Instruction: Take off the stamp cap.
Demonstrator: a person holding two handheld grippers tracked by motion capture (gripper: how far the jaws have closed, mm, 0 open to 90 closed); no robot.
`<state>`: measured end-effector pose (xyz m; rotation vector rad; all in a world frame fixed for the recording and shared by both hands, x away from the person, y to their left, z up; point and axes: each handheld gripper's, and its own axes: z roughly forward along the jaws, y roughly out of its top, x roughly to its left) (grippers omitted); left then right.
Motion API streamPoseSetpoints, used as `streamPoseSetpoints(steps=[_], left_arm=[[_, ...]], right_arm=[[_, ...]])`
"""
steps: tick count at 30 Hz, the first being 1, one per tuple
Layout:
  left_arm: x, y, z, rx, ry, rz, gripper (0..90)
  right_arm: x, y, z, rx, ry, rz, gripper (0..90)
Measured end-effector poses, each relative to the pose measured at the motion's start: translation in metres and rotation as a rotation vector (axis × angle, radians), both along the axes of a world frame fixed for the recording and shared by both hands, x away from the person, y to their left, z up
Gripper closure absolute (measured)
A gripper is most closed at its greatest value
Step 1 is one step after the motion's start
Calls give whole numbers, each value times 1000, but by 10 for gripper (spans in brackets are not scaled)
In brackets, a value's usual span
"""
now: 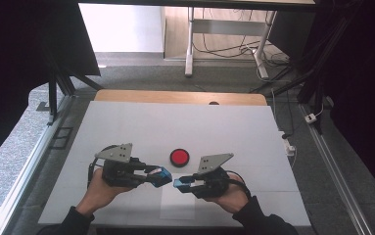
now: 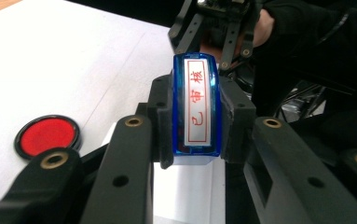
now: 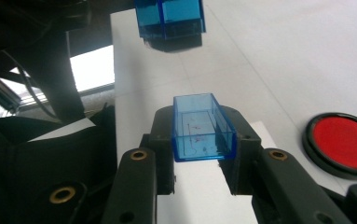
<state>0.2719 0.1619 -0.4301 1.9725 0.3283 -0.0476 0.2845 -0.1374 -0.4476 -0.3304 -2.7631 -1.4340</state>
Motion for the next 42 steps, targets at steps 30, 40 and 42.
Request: streamPoseSetpoints(steps=[30,40,42], left_arm=[[-2,1,-7,63,-22,131,702],[-2,3,-5,64,-24,150,701],[-2,3,-4,65,-20,153,702]], right_arm=[[-14,-58,13,16,-95,-267,688],[-19,-82,11,-2,-81,-356,688],[-21,-88,10,-7,-78,-383,687]])
